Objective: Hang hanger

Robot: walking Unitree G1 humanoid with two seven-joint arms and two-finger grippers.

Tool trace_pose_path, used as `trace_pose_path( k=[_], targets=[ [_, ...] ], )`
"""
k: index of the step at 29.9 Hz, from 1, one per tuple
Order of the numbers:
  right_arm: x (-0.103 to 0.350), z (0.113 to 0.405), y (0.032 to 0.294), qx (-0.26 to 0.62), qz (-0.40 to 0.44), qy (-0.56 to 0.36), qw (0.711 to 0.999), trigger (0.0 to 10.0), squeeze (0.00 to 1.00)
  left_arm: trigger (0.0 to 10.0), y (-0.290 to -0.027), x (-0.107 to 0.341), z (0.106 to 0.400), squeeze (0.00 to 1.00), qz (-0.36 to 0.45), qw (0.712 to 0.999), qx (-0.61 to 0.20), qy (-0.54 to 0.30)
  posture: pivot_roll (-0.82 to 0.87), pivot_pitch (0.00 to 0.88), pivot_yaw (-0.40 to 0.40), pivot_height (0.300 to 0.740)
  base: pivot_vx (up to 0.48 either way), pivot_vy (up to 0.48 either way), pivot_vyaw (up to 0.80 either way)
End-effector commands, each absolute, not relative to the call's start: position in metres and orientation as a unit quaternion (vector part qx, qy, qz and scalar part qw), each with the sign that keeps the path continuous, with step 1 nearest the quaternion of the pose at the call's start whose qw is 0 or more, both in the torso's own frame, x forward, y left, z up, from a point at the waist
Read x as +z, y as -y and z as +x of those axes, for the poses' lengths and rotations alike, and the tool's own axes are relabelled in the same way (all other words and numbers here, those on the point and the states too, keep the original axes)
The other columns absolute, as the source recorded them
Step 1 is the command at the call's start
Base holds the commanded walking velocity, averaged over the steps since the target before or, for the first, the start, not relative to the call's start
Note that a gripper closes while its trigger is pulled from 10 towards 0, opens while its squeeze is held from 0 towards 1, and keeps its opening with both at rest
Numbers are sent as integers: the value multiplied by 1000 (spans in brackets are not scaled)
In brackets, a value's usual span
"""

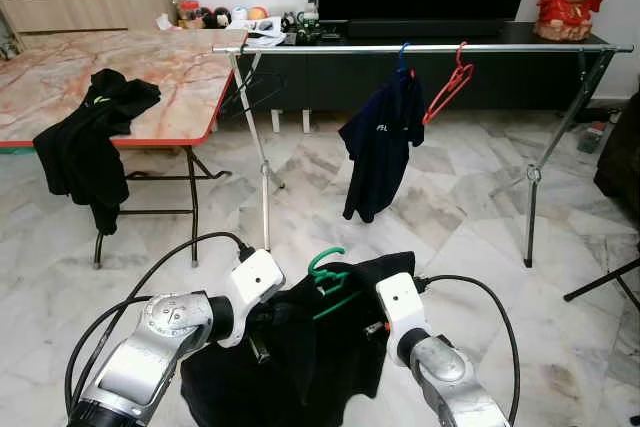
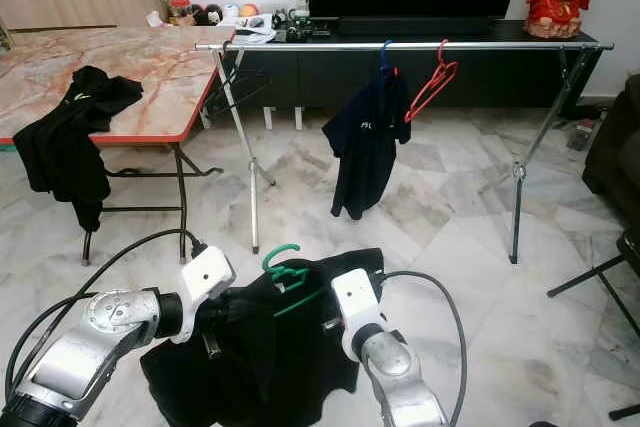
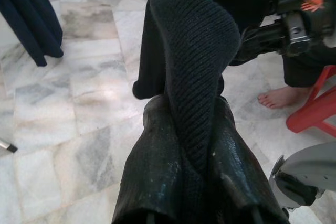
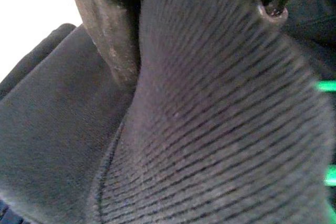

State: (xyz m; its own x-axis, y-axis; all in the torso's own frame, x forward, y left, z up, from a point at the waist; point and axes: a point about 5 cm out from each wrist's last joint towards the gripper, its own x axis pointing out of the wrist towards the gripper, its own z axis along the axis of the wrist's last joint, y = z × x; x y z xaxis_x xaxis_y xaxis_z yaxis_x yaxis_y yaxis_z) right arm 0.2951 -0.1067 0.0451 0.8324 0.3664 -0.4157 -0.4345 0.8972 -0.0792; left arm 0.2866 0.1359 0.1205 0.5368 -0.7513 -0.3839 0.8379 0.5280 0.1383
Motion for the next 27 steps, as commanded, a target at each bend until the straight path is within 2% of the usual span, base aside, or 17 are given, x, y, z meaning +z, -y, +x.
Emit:
trace_pose_path(
  k=[1,18,22,25,27],
  targets=[
    [43,293,104,212,-89,-206,951,0,0,10000,-137,126,291,0,171,866,-453,-126,31,0,23,740,0,0,0],
    [45,296,105,203,-93,-204,953,0,0,10000,-142,122,297,0,174,877,-429,-125,31,0,23,740,0,0,0],
    [48,299,110,196,-103,-202,954,0,0,10000,-157,112,297,0,228,865,-419,-158,33,0,22,740,0,0,0],
    [49,300,116,191,-121,-201,953,0,0,10000,-164,109,297,0,238,863,-412,-170,32,0,22,740,0,0,0],
    [51,302,122,185,-132,-201,953,0,0,10000,-171,104,294,0,263,850,-416,-190,32,0,22,740,0,0,0]
  ],
)
